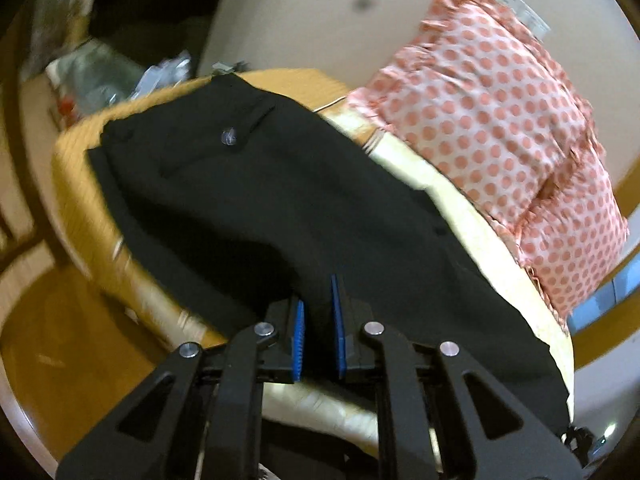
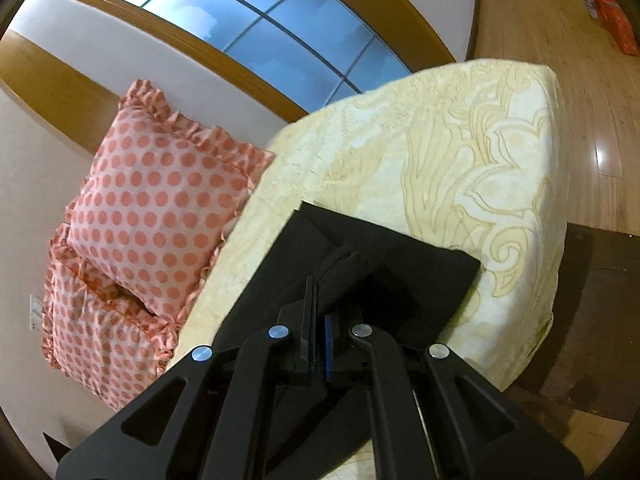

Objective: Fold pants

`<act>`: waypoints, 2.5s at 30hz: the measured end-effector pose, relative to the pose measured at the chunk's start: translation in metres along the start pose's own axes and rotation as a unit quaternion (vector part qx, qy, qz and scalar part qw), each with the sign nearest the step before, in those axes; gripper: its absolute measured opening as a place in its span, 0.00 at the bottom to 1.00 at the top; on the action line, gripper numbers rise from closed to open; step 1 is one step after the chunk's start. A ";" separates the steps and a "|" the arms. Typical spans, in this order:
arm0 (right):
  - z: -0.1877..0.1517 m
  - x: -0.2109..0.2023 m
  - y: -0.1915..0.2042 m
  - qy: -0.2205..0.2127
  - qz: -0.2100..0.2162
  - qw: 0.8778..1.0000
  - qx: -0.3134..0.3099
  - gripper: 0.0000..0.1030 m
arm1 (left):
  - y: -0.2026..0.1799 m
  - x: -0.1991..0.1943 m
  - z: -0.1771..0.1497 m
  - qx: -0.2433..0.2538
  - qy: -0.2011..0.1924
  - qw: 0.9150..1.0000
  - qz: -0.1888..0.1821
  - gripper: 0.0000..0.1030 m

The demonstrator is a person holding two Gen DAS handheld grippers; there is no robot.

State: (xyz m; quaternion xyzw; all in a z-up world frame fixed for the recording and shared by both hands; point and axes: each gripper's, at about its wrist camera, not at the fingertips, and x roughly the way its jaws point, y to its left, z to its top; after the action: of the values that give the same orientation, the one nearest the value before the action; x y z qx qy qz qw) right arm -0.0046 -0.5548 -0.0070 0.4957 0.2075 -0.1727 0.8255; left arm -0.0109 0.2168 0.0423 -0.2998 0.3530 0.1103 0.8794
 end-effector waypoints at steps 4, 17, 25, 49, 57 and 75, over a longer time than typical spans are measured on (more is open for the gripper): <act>0.007 -0.008 0.004 -0.009 0.018 1.000 -0.001 0.03 | 0.000 -0.008 -0.016 0.007 -0.033 0.999 0.007 0.11; 0.004 -0.010 -0.025 0.009 -0.018 0.999 0.032 0.03 | 0.009 -0.006 -0.030 0.008 -0.025 1.000 -0.008 0.11; -0.001 -0.015 -0.032 0.014 -0.031 0.999 0.021 0.03 | 0.015 0.000 -0.032 0.014 -0.014 1.000 -0.011 0.11; -0.014 -0.029 -0.036 0.015 0.024 1.000 0.006 0.37 | -0.065 0.018 -0.051 0.175 -0.060 0.982 -0.045 0.70; -0.018 -0.025 -0.043 0.006 0.053 0.998 0.034 0.26 | -0.053 0.036 -0.060 0.164 -0.043 0.984 -0.063 0.78; -0.099 -0.042 0.224 0.026 0.248 0.930 -0.269 0.07 | -0.062 0.038 -0.081 0.233 -0.084 0.966 -0.072 0.98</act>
State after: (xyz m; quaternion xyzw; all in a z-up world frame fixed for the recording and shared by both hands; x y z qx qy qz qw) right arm 0.0520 -0.3626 0.1396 0.2947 0.1382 0.1132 0.9388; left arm -0.0032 0.1181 -0.0024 -0.1010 0.2712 -0.0133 0.9571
